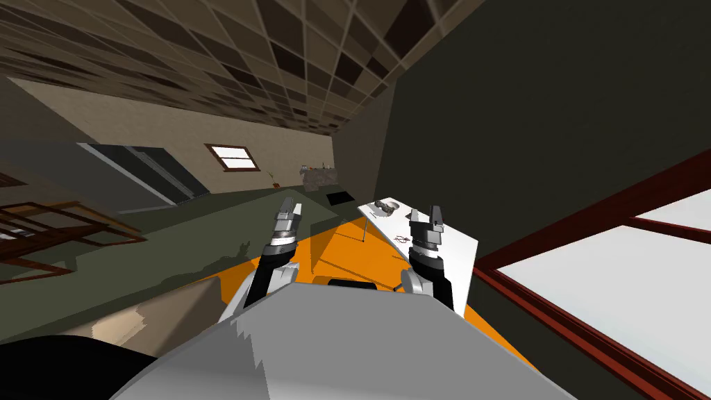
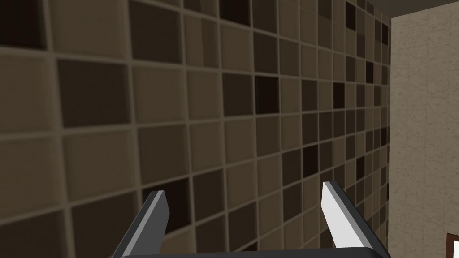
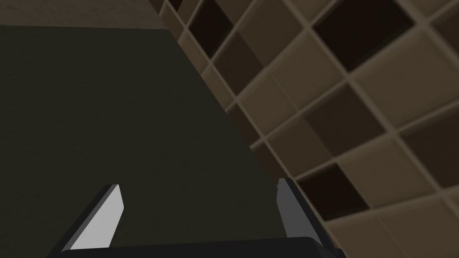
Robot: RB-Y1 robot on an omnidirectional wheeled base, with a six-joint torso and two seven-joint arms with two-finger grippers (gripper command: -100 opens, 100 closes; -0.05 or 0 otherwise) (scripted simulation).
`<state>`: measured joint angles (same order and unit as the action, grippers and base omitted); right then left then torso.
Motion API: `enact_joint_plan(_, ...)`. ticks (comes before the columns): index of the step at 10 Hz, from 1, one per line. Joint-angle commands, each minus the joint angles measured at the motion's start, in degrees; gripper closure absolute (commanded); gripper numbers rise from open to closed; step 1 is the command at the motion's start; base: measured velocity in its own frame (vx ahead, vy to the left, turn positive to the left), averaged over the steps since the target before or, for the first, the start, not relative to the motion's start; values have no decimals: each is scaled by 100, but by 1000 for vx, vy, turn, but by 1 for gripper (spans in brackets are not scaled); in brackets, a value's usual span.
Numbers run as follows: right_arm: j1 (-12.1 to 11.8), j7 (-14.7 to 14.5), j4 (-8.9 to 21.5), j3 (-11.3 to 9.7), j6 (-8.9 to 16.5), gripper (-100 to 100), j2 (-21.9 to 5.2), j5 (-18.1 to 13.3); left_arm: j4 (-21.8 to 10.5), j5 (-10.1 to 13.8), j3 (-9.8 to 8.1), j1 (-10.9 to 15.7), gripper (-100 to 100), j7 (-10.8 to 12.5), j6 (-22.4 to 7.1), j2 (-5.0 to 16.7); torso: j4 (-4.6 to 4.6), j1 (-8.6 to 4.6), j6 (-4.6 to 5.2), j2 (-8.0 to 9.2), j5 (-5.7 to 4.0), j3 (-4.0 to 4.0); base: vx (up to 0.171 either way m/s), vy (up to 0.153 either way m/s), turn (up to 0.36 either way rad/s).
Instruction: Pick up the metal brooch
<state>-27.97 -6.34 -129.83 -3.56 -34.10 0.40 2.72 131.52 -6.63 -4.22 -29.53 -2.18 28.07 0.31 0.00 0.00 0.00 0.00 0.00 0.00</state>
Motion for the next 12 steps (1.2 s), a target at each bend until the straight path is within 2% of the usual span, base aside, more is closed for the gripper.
enact_joint_plan(1,43,40,33,-6,16,-100,-167,-115,0,0,0,0,0,0,0,0,0,0,0,0,0,0,-5,17,67)
enact_joint_plan(5,250,260,291,-80,96,-100,-856,-727,0,0,1,1,0,0,0,-1,1,30,-3,3,7,2,-12,72,180)
enact_joint_plan(6,250,260,291,-80,96,-100,-934,-752,0,0,1,1,0,0,0,-1,1,33,-2,4,8,2,-4,56,51)
enact_joint_plan(7,315,337,401,-117,120,-100,-1156,-976,0,0,0,0,0,0,0,0,1,23,1,3,6,2,-2,57,129)
enact_joint_plan(8,315,337,401,-117,120,-100,-1188,-976,0,0,1,0,0,0,0,0,0,22,-2,1,5,1,-3,41,86)
enact_joint_plan(9,383,419,528,-166,144,-100,-1423,-1219,0,0,0,0,0,0,0,0,0,16,1,2,4,1,-2,55,180)
enact_joint_plan(12,518,601,829,-301,191,-100,-1935,-1679,0,0,0,0,0,0,0,0,1,24,1,3,6,2,-4,71,167)
